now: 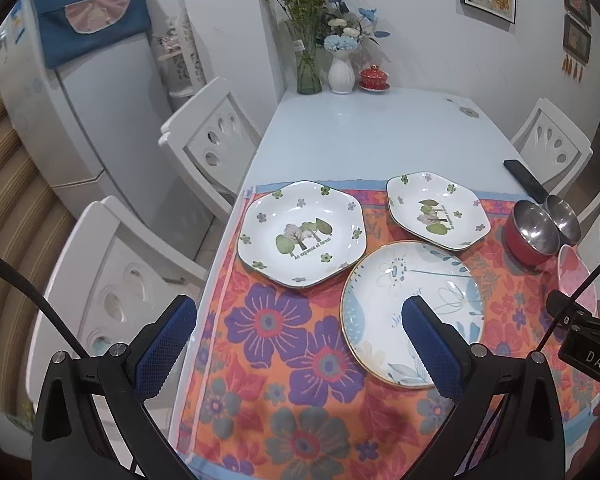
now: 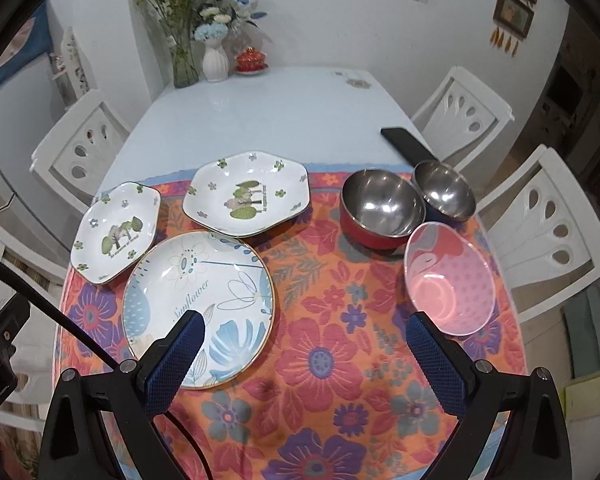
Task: Organize plates and bowls
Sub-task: 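Move both grippers toward the rim of the round Sunflower plate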
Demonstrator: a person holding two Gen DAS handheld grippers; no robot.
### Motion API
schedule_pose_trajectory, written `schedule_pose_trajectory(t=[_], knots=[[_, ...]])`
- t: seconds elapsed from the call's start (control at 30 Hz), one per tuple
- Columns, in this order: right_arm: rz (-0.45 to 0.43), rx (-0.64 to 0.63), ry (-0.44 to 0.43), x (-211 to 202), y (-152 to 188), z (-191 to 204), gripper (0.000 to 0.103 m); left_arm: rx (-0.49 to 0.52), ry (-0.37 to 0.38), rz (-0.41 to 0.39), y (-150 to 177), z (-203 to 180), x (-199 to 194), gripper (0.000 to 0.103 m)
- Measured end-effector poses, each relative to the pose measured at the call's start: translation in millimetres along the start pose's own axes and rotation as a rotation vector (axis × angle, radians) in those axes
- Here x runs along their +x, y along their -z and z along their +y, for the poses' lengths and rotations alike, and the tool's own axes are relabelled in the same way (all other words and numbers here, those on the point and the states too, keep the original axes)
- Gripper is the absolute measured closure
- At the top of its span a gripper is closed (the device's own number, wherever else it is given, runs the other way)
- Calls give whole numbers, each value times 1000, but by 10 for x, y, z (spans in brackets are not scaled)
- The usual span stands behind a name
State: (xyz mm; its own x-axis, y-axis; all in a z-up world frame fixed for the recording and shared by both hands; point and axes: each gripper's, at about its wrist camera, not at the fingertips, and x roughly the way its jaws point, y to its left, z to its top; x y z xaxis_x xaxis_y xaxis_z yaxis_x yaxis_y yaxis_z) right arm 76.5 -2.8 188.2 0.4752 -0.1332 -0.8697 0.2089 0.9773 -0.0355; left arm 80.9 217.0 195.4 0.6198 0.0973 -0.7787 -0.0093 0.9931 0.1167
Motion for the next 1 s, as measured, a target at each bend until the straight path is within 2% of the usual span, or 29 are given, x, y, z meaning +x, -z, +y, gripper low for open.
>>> schedule_pose_trajectory(t=[0.17,0.27,1.0], knots=[[43,9,20,170,-70,40,3,-1,38,31,-51,-17,236,1],[39,-1,30,191,-121,90,3,-6,49,35,-72,-23,306,1],[59,-83,56,379,-192,342,3,19,67,100,-40,-129,696,1]])
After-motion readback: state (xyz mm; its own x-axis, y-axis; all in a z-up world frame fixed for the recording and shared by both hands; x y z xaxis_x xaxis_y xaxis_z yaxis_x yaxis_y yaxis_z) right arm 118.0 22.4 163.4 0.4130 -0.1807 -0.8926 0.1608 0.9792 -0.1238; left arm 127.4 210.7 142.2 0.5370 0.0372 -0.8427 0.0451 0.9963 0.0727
